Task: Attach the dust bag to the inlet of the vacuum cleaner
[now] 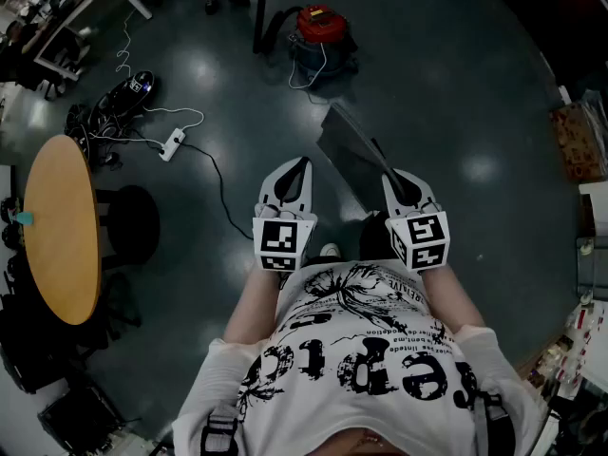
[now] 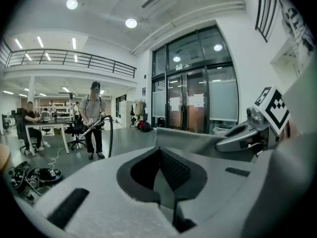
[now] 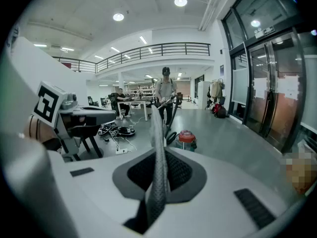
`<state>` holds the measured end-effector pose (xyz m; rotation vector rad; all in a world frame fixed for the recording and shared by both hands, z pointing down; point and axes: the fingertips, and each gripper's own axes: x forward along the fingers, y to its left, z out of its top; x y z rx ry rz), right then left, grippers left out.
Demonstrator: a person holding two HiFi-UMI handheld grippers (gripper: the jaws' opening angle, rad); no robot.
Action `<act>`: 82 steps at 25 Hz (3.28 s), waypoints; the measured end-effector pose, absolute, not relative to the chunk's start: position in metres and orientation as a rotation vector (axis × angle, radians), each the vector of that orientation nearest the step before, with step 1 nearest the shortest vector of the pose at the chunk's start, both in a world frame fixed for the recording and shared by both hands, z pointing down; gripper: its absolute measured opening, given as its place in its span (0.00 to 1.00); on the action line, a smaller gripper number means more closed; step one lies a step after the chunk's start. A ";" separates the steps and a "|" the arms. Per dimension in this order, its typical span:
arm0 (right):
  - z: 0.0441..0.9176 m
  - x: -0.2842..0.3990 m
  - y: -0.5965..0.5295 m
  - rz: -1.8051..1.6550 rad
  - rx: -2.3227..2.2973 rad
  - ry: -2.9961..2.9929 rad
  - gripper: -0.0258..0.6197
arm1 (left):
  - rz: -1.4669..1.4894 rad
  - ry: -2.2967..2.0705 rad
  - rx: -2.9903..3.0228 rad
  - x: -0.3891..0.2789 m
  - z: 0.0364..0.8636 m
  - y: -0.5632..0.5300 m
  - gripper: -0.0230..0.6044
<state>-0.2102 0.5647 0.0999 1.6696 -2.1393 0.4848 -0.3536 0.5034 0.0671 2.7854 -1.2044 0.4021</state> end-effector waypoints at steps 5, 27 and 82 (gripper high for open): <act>0.109 -0.163 0.521 0.471 1.656 -2.167 0.08 | 0.434 -1.256 2.776 -0.314 0.078 0.463 0.04; 0.119 0.071 0.276 0.445 1.414 -2.140 0.08 | 0.364 -1.508 2.526 -0.131 0.089 0.231 0.04; 0.583 0.040 -0.084 -0.024 0.550 -2.394 0.08 | 0.353 -1.509 2.709 -0.090 0.509 -0.167 0.04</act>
